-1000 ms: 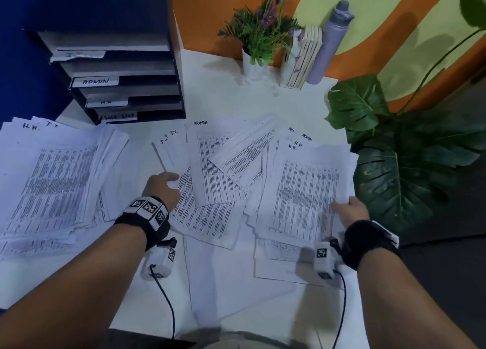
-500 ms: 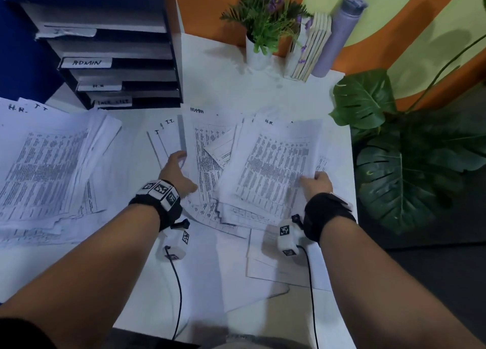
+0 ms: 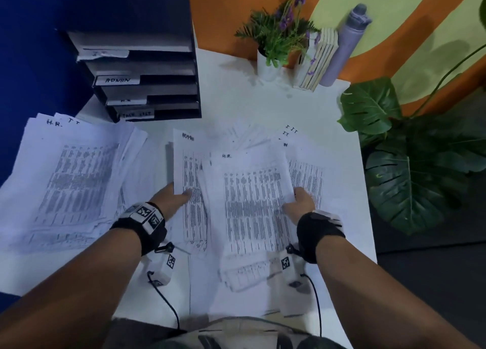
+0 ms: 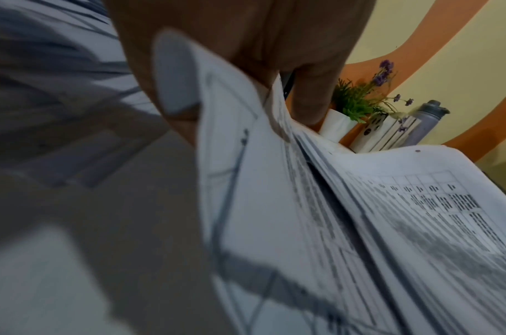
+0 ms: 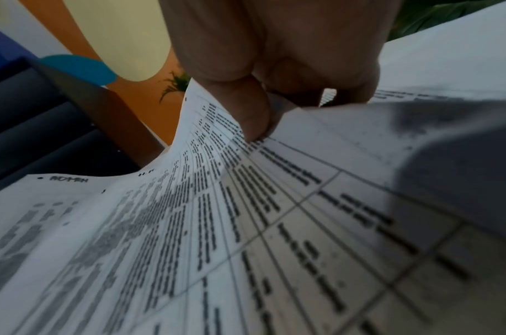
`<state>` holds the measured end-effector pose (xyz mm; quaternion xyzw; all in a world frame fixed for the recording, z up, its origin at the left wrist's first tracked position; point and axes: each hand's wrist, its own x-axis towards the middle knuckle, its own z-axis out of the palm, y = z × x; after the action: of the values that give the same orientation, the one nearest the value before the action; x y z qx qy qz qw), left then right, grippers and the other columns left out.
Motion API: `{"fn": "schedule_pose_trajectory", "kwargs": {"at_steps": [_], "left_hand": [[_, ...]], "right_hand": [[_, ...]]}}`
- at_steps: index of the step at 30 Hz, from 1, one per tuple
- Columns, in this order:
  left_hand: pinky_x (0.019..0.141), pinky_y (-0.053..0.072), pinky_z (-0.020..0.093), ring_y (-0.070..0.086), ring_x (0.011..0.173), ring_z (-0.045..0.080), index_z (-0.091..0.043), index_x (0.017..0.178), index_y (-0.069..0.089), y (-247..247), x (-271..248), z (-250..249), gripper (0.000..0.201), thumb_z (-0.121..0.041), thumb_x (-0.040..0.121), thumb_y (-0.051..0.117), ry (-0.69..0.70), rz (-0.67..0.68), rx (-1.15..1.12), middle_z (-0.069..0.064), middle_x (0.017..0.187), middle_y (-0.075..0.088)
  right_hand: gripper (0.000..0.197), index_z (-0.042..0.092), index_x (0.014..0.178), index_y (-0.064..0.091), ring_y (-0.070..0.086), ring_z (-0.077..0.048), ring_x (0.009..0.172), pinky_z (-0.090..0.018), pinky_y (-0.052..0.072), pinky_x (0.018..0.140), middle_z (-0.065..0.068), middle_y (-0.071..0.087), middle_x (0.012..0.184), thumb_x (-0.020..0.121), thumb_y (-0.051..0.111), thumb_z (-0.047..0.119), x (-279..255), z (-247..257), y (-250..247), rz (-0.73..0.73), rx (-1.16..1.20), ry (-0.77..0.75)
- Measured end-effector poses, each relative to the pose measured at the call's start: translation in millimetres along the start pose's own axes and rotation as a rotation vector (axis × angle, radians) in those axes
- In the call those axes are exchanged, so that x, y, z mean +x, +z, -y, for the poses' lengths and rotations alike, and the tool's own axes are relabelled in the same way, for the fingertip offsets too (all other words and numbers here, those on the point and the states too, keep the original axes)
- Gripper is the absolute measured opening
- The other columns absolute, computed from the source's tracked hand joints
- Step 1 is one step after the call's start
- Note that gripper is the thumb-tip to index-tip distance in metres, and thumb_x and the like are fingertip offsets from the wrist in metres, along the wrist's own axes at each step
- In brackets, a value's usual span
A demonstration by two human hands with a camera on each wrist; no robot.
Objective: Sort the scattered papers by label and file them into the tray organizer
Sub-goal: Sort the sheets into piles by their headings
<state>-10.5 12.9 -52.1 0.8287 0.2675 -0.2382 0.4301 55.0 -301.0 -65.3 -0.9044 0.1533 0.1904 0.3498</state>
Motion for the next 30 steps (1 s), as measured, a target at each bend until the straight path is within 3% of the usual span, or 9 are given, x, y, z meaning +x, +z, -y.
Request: {"fn": "schedule_pose_trajectory", "kwargs": {"at_steps": [2, 7, 11, 14, 17, 20, 23, 26, 30], "left_hand": [[0.112, 0.031, 0.035, 0.038, 0.136, 0.027, -0.015, 0.149, 0.029, -2, -4, 7, 0.062, -0.046, 0.098, 0.044, 0.008, -0.010, 0.028, 0.008, 0.150, 0.038], [0.101, 0.041, 0.032, 0.053, 0.120, 0.030, -0.008, 0.139, 0.044, -14, -8, 21, 0.047, -0.028, 0.097, 0.052, 0.015, -0.055, 0.061, 0.013, 0.135, 0.054], [0.107, 0.038, 0.038, 0.048, 0.128, 0.029, -0.013, 0.145, 0.039, -26, -14, 31, 0.070, -0.056, 0.090, 0.052, 0.028, -0.051, -0.021, 0.007, 0.142, 0.049], [0.102, 0.041, 0.035, 0.052, 0.124, 0.029, -0.011, 0.140, 0.043, -29, -17, 36, 0.062, -0.034, 0.088, 0.067, 0.073, -0.069, 0.074, 0.009, 0.136, 0.054], [0.099, 0.041, 0.034, 0.053, 0.122, 0.030, -0.009, 0.139, 0.044, -32, -19, 38, 0.055, -0.020, 0.090, 0.065, 0.078, -0.110, 0.094, 0.012, 0.135, 0.055], [0.099, 0.041, 0.034, 0.052, 0.122, 0.031, -0.008, 0.140, 0.044, -31, -22, 39, 0.052, -0.016, 0.092, 0.062, 0.088, -0.119, 0.081, 0.013, 0.135, 0.055], [0.101, 0.041, 0.035, 0.054, 0.120, 0.030, -0.010, 0.141, 0.042, -33, -24, 37, 0.051, -0.013, 0.093, 0.060, 0.105, -0.170, 0.027, 0.013, 0.133, 0.056], [0.102, 0.041, 0.036, 0.054, 0.118, 0.029, -0.013, 0.142, 0.040, -43, -24, 35, 0.051, -0.011, 0.094, 0.057, 0.119, -0.214, -0.061, 0.009, 0.132, 0.056], [0.103, 0.042, 0.042, 0.055, 0.116, 0.030, -0.012, 0.142, 0.041, -60, -19, 43, 0.051, -0.012, 0.093, 0.058, 0.097, -0.209, -0.103, 0.012, 0.132, 0.057]], "right_hand": [[0.029, 0.015, 0.109, 0.049, 0.052, -0.019, 0.072, -0.024, 0.042, 0.054, -0.006, 0.055, 0.088, 0.085, 0.057, 0.002, -14, 5, 14, 0.036, 0.011, -0.013], [0.025, 0.006, 0.112, 0.053, 0.054, -0.021, 0.078, -0.021, 0.040, 0.054, -0.011, 0.058, 0.092, 0.087, 0.054, 0.001, -41, 21, 41, -0.089, 0.230, -0.043], [0.028, 0.010, 0.118, 0.057, 0.062, -0.021, 0.096, -0.031, 0.053, 0.086, -0.006, 0.065, 0.107, 0.090, 0.059, 0.006, -61, 35, 56, 0.061, 0.414, -0.118], [0.030, 0.016, 0.123, 0.059, 0.063, -0.019, 0.091, -0.029, 0.052, 0.083, -0.004, 0.067, 0.112, 0.094, 0.056, 0.013, -59, 41, 59, 0.001, 0.381, -0.093], [0.037, 0.019, 0.128, 0.059, 0.060, -0.027, 0.101, -0.030, 0.049, 0.088, -0.010, 0.057, 0.129, 0.091, 0.056, 0.017, -44, 28, 37, -0.269, 0.101, 0.091], [0.052, 0.019, 0.139, 0.042, 0.043, -0.036, 0.124, -0.043, 0.039, 0.103, -0.016, 0.039, 0.139, 0.088, 0.056, 0.018, -38, 9, 11, -0.282, -0.019, 0.355], [0.067, 0.017, 0.145, 0.028, 0.048, -0.038, 0.118, -0.045, 0.044, 0.098, -0.018, 0.038, 0.137, 0.086, 0.060, 0.020, -28, 4, 9, -0.250, 0.076, 0.445], [0.068, 0.008, 0.147, 0.024, 0.058, -0.030, 0.098, -0.033, 0.049, 0.075, -0.016, 0.054, 0.118, 0.090, 0.058, 0.015, -17, 14, 9, -0.187, 0.238, 0.394], [0.062, 0.002, 0.147, 0.029, 0.052, -0.029, 0.121, -0.030, 0.042, 0.091, -0.012, 0.049, 0.138, 0.093, 0.056, 0.014, -9, 35, 8, -0.061, 0.148, 0.242]]}}
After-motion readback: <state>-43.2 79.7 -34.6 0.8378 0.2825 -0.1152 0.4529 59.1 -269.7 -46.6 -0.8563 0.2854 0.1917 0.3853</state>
